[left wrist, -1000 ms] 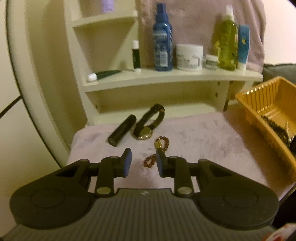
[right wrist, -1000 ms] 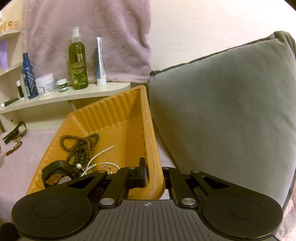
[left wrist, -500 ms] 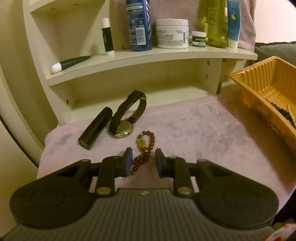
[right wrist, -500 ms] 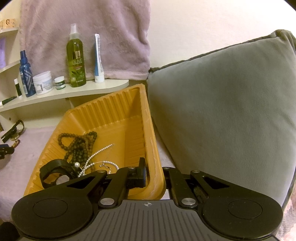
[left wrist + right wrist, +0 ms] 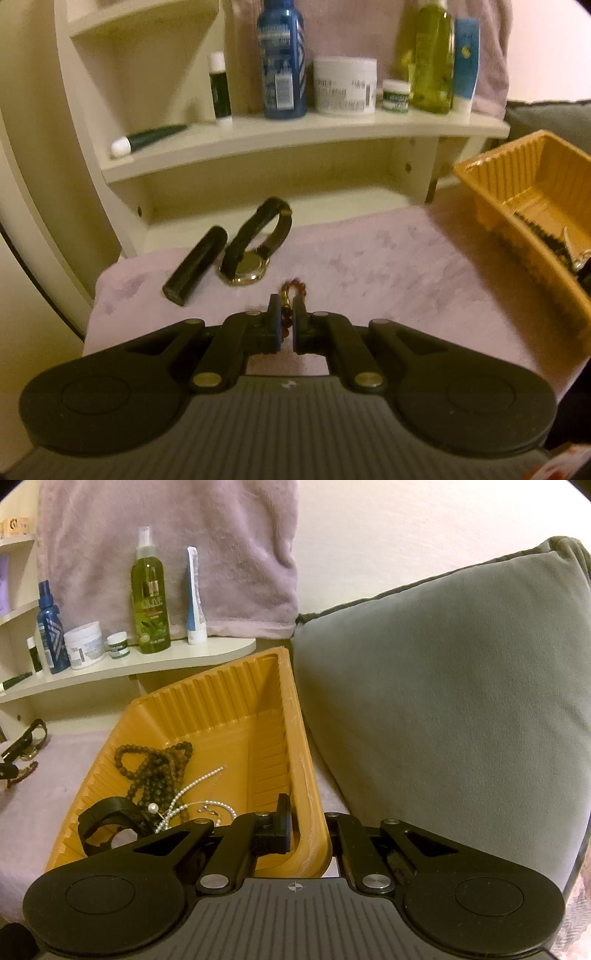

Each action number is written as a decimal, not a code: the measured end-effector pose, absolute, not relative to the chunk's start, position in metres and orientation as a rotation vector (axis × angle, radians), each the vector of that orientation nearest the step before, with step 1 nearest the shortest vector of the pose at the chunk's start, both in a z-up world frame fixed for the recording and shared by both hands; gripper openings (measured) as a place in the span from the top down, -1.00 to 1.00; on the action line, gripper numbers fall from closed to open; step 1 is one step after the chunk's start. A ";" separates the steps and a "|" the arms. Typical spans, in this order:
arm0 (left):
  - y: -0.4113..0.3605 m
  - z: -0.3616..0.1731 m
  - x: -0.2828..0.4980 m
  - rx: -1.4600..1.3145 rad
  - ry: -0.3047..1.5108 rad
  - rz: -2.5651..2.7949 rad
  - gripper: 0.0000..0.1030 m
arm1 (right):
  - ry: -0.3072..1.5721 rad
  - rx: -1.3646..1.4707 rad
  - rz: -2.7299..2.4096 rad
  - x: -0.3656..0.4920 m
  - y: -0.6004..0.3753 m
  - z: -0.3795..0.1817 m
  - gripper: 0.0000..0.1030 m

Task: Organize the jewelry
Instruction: 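Grasp the amber bead bracelet on the towel with the left tool, then carry the amber bead bracelet into the tray and open the left tool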

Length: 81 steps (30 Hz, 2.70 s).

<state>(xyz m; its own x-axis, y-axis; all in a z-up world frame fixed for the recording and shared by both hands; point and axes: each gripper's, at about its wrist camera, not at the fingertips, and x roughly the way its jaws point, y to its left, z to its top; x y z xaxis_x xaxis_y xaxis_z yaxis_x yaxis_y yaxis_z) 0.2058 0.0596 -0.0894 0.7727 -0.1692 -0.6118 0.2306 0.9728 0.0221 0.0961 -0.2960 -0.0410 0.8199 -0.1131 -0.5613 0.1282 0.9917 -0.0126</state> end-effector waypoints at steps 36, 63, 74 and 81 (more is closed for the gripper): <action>-0.048 0.031 0.161 0.007 0.468 -0.500 0.92 | 0.554 0.050 -0.107 0.085 -0.289 -0.029 0.90; -0.130 0.015 0.166 0.054 0.541 -0.653 0.92 | 0.555 0.058 -0.103 0.085 -0.289 -0.029 0.90; -0.132 0.010 0.171 0.046 0.560 -0.655 0.83 | 0.554 0.057 -0.103 0.085 -0.289 -0.029 0.90; -0.117 0.013 0.171 0.022 0.541 -0.610 0.82 | 0.555 0.058 -0.102 0.086 -0.289 -0.030 0.90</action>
<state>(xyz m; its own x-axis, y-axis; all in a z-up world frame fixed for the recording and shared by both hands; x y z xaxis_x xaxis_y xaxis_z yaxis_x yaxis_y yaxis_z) 0.1715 -0.1170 0.0134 0.6856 -0.5387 -0.4897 0.5501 0.8239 -0.1361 0.0856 -0.2893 -0.0296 0.8452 -0.0813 -0.5283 0.1126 0.9933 0.0273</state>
